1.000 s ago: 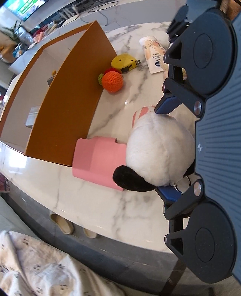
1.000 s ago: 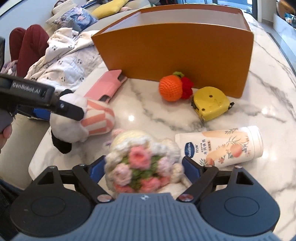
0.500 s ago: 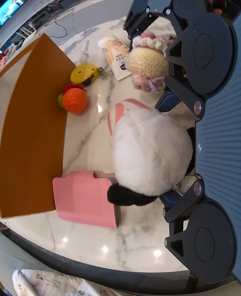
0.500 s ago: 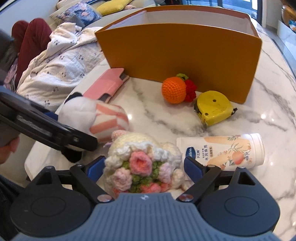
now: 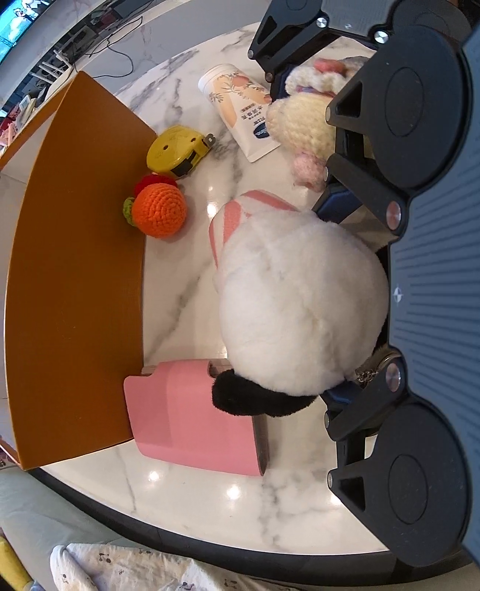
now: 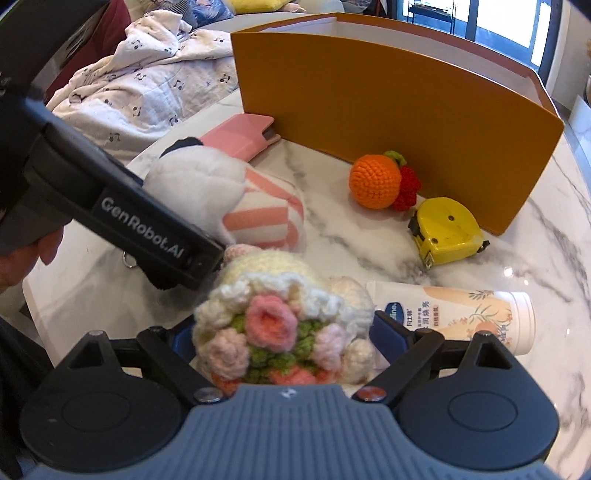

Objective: Organize objects
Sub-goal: 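Lift the panda and crochet bunny and carry both over the orange box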

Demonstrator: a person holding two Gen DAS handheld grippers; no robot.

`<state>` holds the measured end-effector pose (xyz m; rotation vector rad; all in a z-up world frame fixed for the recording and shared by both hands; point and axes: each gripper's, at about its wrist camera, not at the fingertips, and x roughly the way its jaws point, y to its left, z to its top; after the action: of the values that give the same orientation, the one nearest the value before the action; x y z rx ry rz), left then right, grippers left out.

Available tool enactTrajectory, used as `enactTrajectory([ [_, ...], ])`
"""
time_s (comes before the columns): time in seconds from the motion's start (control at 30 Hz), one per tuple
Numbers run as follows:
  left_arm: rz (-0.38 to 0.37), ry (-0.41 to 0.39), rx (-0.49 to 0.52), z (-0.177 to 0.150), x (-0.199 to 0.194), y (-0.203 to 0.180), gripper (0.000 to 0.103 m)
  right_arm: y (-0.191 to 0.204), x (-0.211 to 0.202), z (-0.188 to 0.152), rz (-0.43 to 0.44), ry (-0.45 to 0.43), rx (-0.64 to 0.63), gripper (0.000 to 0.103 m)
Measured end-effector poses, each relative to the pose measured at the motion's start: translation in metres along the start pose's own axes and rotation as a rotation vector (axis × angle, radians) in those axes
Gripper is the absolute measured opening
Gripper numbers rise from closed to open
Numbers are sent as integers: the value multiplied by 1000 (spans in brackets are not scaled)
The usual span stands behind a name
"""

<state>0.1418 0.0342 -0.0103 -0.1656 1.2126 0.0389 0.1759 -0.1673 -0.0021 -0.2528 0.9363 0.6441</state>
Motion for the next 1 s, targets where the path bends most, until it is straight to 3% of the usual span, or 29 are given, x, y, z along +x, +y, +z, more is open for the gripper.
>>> enactTrajectory([
  [0.33,37,-11,44,0,0,-6,94,11,5,-3,-40,2,-79,95],
  [0.4,40,-12,47,-1,-1,-7,89,9,3,-2,-55,-10,-69,83],
  [0.5,37,-13,50,-1,-2,-6,85,2,-1,2,-40,-1,-17,76],
  [1.0,36,-25,65,-2,-13,-7,82,2,-8,-2,-61,9,-20,76],
])
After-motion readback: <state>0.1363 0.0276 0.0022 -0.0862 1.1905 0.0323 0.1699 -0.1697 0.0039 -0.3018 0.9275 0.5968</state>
